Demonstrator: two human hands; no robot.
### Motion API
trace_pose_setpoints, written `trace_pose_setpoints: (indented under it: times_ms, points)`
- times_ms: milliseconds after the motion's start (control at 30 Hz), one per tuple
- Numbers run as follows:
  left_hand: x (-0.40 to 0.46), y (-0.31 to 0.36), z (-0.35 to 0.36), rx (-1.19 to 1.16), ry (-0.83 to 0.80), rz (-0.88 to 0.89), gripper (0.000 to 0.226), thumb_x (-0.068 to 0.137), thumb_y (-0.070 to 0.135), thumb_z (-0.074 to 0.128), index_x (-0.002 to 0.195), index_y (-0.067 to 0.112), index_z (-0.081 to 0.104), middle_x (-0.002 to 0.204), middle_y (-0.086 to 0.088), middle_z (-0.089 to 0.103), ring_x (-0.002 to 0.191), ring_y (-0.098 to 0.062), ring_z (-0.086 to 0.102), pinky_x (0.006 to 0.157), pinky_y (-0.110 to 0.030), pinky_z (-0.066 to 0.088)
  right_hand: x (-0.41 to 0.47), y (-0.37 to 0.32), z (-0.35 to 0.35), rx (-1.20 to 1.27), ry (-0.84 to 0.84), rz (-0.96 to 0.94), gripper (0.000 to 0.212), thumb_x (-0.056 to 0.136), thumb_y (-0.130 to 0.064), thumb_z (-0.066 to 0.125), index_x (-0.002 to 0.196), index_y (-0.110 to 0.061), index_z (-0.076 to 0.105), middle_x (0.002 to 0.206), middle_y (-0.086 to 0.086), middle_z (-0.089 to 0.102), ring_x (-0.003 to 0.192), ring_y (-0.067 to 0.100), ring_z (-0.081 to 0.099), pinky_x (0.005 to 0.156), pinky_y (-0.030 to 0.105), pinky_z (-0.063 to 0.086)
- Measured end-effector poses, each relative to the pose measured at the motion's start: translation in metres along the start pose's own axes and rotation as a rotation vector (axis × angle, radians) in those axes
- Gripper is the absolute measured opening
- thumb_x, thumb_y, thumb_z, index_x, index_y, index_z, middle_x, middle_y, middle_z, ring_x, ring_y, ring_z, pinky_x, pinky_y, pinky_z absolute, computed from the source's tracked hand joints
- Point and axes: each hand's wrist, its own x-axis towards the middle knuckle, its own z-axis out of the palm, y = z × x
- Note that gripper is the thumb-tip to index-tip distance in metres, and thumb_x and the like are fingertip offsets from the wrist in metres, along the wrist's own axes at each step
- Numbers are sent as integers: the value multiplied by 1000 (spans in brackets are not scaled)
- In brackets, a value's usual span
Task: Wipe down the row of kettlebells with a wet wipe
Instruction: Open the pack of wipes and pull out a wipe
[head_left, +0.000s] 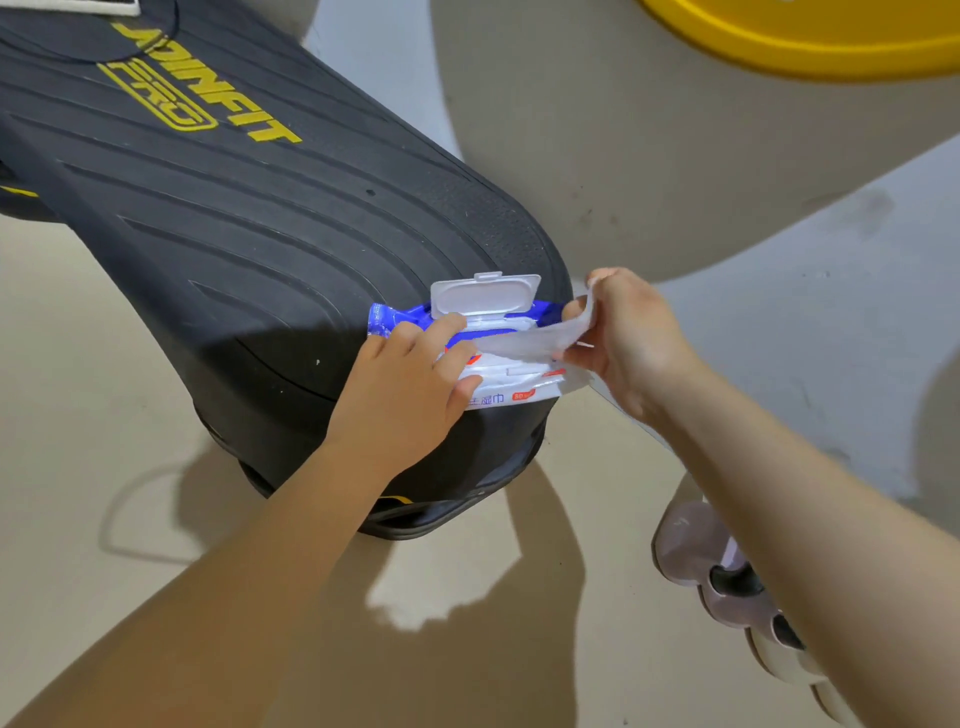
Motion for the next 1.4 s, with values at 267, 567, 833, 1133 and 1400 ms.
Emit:
trace_pose_setpoints:
  times_ms: [267,567,833,1133,1400]
  points:
    - [8,8,-11,94,126,47,38,78,27,67,106,6,52,65,-6,61,50,-21,52,42,-23,33,-24,-22,-5,50,56,281,25,93,-7,38,69,-14,43,59,0,36,31,11,43,38,13,34]
    - [37,16,-42,210,73,-151,110,54,50,79,138,7,22,135,-22,45,120,-36,51,105,-43,34,-54,-22,-43,-80,-326,562,21,88,-23,57,80,-5,63,35,-10,34,29,0,34,36,10,37]
    - [42,48,-29,78,-419,-202,47,97,30,39,137,6,33,136,-11,45,123,-28,45,107,-36,29,-60,1,-51,162,-147,533,14,94,-15,53,85,-5,56,61,4,57,41,11,61,45,22,55]
    - [2,104,-24,-484,35,-140,47,89,28,37,117,-3,58,125,-23,58,120,-36,52,104,-37,37,-67,38,-77,352,-122,444,25,85,10,29,93,-3,48,89,12,47,70,25,59,57,33,60]
    - [-13,193,-20,-1333,-576,-494,21,79,32,66,73,18,52,66,2,48,60,-16,45,54,-24,34,-83,80,-149,155,-66,292,21,94,-3,44,83,-13,60,66,3,68,60,15,66,61,25,54]
